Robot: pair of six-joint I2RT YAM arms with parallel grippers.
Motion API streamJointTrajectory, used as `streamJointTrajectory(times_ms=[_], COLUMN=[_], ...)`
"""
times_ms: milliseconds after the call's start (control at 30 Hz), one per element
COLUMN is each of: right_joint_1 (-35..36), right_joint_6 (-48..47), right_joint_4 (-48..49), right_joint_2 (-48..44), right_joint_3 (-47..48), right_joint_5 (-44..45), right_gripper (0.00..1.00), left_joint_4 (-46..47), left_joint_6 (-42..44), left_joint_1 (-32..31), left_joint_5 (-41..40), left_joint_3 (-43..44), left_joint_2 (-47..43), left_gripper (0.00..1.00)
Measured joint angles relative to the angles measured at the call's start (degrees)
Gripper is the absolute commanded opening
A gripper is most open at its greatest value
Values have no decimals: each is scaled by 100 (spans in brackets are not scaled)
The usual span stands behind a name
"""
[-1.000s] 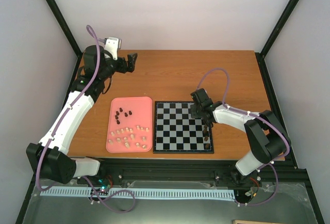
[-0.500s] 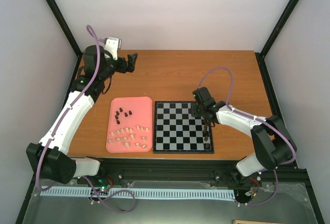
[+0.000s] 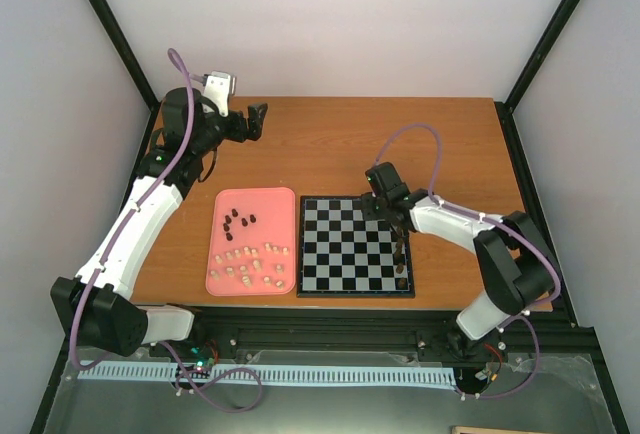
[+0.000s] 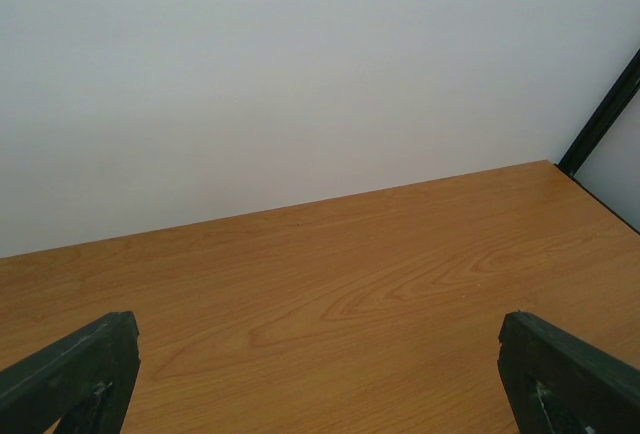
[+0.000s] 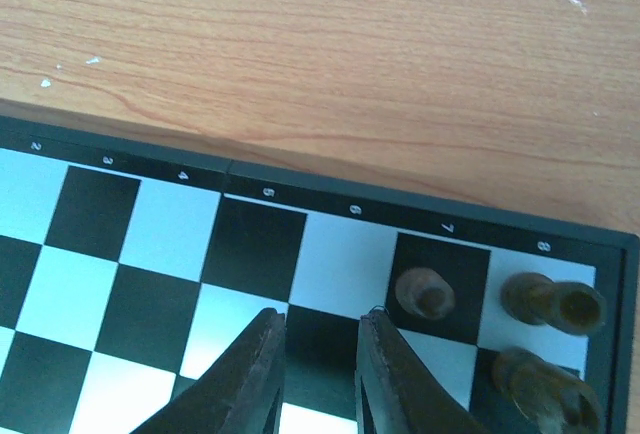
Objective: Set up the chess pieces on the board
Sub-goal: Pick up the chess piece from the storage box.
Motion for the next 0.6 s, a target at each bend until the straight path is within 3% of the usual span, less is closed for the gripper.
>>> streamJointTrajectory(times_ms=[600], right_joint_1=[52], right_joint_6=[-42], right_joint_4=[7], right_joint_2=[962], right_joint_3=[645], right_joint_5=[74], right_gripper=[22], left_joint_4=[2], left_joint_6=[0], left_joint_1=[0], left_joint_5=[0], left_joint_3=[0], left_joint_2=[0], left_gripper=[100])
